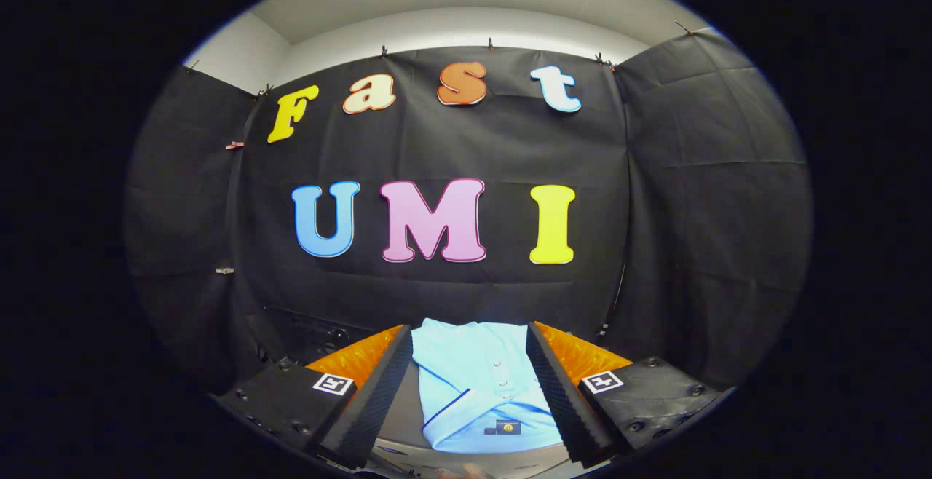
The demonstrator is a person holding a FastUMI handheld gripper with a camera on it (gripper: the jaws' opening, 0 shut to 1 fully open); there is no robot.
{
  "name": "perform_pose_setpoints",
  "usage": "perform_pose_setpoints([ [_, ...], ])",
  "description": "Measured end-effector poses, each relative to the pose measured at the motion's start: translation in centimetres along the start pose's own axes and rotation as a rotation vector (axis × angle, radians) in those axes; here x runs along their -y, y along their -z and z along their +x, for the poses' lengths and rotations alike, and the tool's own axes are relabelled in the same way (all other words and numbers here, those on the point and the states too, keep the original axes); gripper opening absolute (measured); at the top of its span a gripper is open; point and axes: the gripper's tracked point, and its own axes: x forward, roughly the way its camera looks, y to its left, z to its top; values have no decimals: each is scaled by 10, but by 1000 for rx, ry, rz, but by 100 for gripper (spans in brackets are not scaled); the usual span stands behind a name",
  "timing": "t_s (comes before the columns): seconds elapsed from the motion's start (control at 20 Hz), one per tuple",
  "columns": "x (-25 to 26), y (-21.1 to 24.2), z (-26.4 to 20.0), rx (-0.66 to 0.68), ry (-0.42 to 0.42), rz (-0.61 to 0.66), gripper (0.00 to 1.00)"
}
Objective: Put the clothes into the washing machine and then close the washing machine lid.
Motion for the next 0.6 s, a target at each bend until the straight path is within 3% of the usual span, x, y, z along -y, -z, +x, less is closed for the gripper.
perform_pose_setpoints([
  [0.3,18,54,85,-271,22,21,98],
  [0.6,31,112,135,-477,61,-3,98],
])
